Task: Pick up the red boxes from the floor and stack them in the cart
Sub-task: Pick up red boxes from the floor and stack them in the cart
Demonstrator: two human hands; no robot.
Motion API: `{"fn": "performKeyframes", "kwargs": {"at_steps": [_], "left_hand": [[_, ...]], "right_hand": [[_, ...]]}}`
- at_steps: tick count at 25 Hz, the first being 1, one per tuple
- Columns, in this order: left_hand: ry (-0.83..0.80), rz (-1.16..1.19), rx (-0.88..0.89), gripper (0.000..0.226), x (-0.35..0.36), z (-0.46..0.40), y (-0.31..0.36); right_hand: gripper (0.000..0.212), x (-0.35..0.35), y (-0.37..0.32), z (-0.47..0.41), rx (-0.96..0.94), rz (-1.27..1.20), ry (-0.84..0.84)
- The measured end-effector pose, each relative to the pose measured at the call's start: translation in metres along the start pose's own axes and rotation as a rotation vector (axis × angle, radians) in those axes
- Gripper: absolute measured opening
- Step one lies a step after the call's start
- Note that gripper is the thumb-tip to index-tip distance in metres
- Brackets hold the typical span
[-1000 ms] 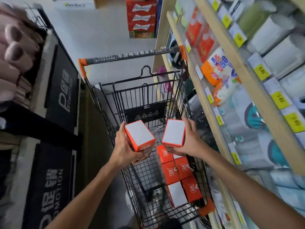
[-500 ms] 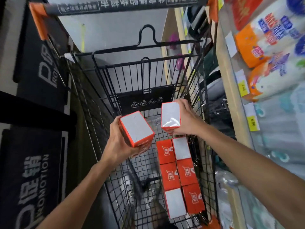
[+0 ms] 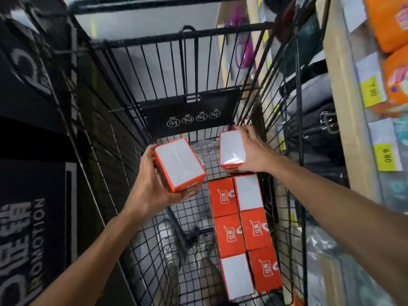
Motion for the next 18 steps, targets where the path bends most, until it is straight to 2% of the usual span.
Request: {"fn": "performKeyframes", "kwargs": {"at_steps": [9, 18], "left_hand": [[0.005, 0.013, 0.020, 0.129, 0.018, 0.004, -0.010], [0.010, 0.036, 0.037, 0.129, 0.020, 0.013, -0.020]], "right_hand": [[0.140, 0.008, 0.005, -0.005, -0.033, 0.033, -0.040], [0.130, 0.013, 0.005, -0.005, -0.084, -0.100, 0.035]]}}
Point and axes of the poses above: each hand's wrist, its own z-axis away from the middle knuckle, its own x-axis out of the palm, y = z × x, the point moved 1 cm from there along -z, towards the middle knuckle, and after that the axes turned 14 degrees about y, right-handed, at the moved point
